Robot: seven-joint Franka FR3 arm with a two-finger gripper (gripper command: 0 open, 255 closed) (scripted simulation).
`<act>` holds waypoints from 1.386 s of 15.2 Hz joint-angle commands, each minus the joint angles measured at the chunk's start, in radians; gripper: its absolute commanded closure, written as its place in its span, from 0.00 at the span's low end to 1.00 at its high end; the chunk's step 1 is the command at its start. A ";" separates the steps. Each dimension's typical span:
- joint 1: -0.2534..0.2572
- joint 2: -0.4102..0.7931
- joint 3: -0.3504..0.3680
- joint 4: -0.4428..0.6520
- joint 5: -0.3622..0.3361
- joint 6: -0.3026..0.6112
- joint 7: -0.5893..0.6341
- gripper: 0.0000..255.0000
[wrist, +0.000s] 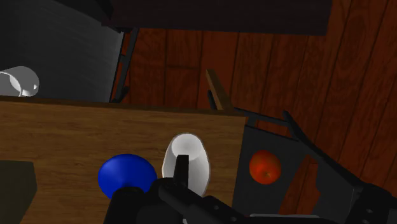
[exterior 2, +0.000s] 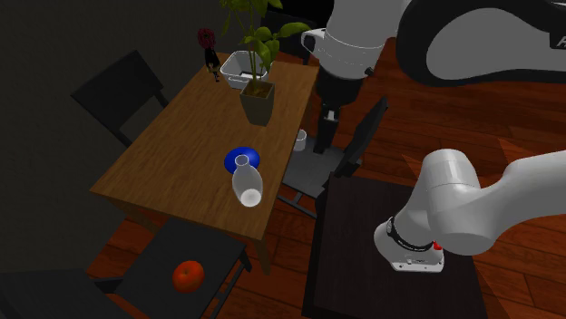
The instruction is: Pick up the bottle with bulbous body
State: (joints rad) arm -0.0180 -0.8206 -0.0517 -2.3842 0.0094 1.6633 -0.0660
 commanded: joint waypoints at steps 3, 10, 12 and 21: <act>0.001 0.047 -0.006 -0.022 -0.005 0.073 -0.010 0.00; 0.005 0.250 -0.027 -0.050 -0.017 0.321 -0.044 0.00; 0.007 0.317 -0.033 -0.045 -0.018 0.388 -0.054 0.00; 0.017 0.651 -0.057 0.054 -0.004 0.645 -0.105 0.00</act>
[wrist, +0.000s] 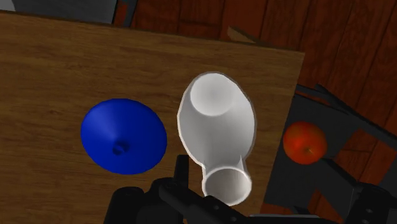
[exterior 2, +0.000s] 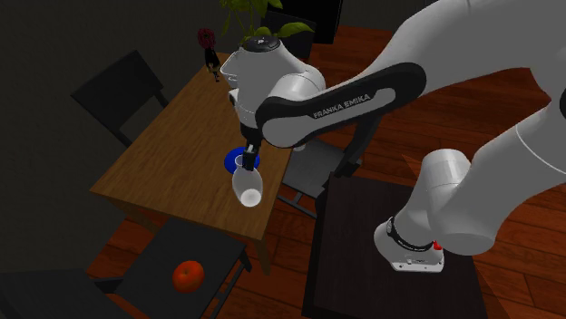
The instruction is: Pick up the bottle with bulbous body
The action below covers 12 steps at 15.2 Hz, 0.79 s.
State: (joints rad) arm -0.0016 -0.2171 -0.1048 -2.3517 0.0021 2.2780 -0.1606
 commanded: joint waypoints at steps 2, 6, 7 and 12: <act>0.002 0.125 -0.008 0.059 0.012 0.076 -0.023 0.00; 0.002 0.169 -0.009 0.051 0.019 0.128 -0.031 0.00; 0.002 0.177 -0.009 0.045 0.021 0.142 -0.032 0.00; 0.002 0.206 -0.009 0.026 0.027 0.190 -0.037 0.00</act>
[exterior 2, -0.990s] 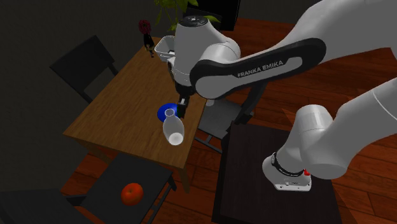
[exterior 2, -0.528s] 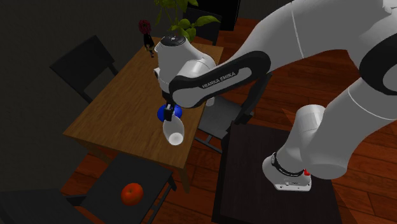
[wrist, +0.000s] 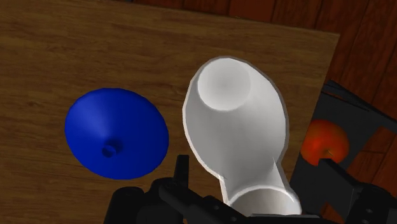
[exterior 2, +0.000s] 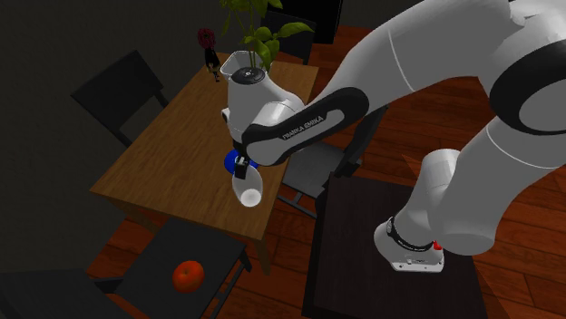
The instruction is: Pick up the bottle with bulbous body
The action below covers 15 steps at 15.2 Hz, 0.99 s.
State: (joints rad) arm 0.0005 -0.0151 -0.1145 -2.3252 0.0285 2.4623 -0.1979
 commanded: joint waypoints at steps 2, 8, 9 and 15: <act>0.000 0.004 0.000 0.000 0.001 0.005 0.000 1.00; 0.001 0.006 0.001 0.001 0.001 0.005 0.001 1.00; 0.001 0.005 0.001 0.001 0.001 0.005 0.001 1.00; 0.000 -0.036 0.001 0.027 -0.008 -0.062 0.007 1.00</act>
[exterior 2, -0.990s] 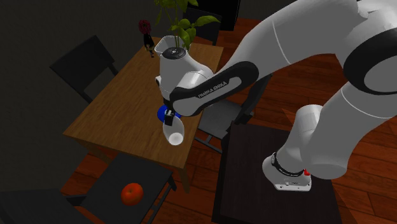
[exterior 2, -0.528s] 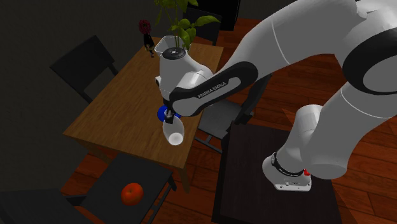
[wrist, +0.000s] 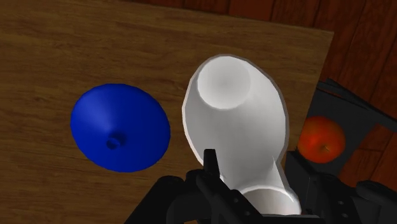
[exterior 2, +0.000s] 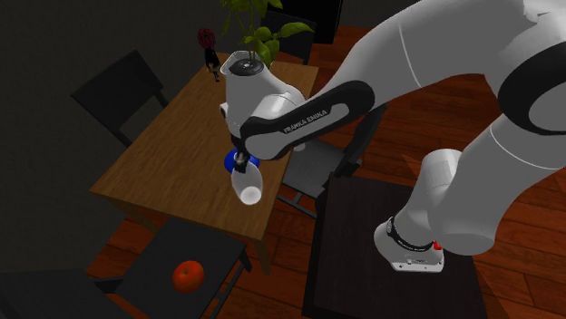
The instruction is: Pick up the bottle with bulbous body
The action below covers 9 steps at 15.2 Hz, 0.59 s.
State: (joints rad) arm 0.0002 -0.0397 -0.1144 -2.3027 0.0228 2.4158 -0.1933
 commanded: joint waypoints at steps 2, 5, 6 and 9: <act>0.000 -0.026 0.001 0.017 -0.005 -0.043 0.005 1.00; 0.000 -0.046 0.001 0.038 -0.009 -0.084 0.008 1.00; 0.000 -0.053 0.002 0.045 -0.010 -0.097 0.009 1.00; 0.000 -0.070 0.002 0.068 -0.013 -0.138 0.012 1.00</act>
State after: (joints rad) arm 0.0001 -0.1058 -0.1121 -2.2458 0.0101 2.2934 -0.1812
